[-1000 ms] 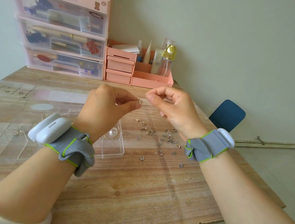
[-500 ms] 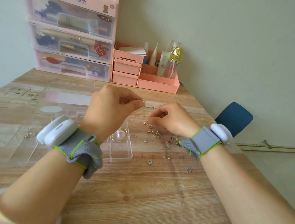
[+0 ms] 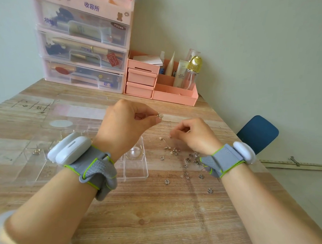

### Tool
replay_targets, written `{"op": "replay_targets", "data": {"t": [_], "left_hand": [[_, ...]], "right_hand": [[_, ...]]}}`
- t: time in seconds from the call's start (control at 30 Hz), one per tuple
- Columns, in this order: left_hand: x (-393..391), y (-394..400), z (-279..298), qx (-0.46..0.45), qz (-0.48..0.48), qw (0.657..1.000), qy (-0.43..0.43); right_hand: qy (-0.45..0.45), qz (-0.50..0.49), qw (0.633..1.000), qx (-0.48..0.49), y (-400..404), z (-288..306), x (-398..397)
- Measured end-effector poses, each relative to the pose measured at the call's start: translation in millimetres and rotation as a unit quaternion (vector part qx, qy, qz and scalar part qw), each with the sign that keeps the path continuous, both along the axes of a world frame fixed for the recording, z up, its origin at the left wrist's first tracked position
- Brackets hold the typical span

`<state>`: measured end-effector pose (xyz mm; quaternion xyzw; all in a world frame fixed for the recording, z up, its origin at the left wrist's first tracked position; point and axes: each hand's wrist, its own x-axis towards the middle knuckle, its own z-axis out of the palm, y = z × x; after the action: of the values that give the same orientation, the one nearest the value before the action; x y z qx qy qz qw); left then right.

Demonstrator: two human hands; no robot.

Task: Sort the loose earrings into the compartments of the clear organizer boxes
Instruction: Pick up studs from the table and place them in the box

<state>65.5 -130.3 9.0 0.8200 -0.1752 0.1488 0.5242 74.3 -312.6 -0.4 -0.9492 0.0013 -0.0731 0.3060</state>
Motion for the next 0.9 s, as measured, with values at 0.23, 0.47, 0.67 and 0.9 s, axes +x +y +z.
{"op": "replay_targets", "data": {"t": [0.23, 0.47, 0.67, 0.9], "left_hand": [[0.2, 0.2, -0.2, -0.045, -0.012, 0.999, 0.015], [0.4, 0.2, -0.3, -0.074, -0.017, 0.997, 0.022], [-3.3, 14.5, 7.5, -0.052, -0.019, 0.998, 0.032], [-7.1, 84.8, 20.4, 0.021, 0.049, 0.998, 0.035]], "right_hand": [[0.115, 0.083, 0.854, 0.500, 11.1, 18.3, -12.3], [0.142, 0.119, 0.821, 0.539, 20.7, 21.4, -18.6], [0.143, 0.131, 0.821, 0.537, 34.4, 27.5, -20.0], [0.148, 0.152, 0.846, 0.489, 75.3, 32.1, -17.1]]}}
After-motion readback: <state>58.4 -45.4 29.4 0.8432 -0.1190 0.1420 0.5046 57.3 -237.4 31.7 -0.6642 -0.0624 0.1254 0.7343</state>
